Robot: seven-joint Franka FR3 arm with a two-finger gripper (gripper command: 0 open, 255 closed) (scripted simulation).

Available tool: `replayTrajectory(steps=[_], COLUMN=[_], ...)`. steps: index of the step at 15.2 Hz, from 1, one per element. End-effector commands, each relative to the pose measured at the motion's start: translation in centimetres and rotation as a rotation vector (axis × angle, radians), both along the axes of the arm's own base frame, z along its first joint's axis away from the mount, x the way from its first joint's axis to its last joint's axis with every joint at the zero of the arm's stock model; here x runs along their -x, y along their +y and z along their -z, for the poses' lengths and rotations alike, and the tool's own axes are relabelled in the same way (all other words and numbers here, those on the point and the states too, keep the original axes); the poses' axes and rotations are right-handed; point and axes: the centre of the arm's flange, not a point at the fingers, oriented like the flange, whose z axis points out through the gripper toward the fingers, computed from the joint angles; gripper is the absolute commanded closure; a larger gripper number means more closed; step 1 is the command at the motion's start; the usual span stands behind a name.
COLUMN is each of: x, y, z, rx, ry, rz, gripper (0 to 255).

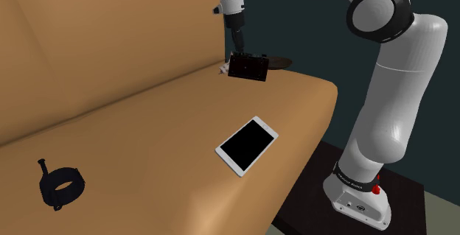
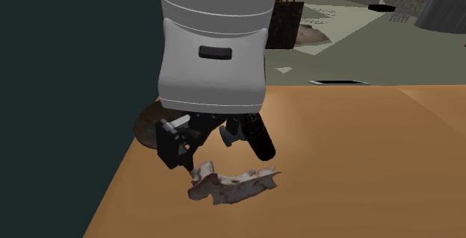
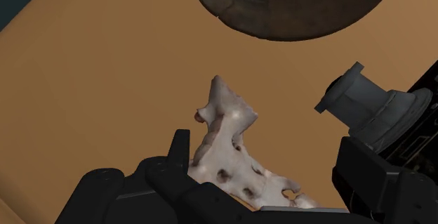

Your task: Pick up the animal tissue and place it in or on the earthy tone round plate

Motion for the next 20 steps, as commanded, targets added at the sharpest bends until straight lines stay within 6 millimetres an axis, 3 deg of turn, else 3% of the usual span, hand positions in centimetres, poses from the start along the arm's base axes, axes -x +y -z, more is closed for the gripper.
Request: replayTrajectory(steps=[1,3,4,13,14,17,20], x=[0.0,0.0,0.0,0.0,0.0,1.6,1.5], y=[0.0,0.0,0.0,0.0,0.0,3.5,3.3], z=[0.0,0.0,0.0,0.0,0.0,1.6,2.7], rx=[0.0,0.0,0.0,0.0,0.0,0.056,0.057], ry=[0.0,0.0,0.0,0.0,0.0,-0.156,-0.158], rz=[0.0,0.0,0.0,0.0,0.0,-0.725,-0.734], gripper=[0,0,255,255,0,0,0])
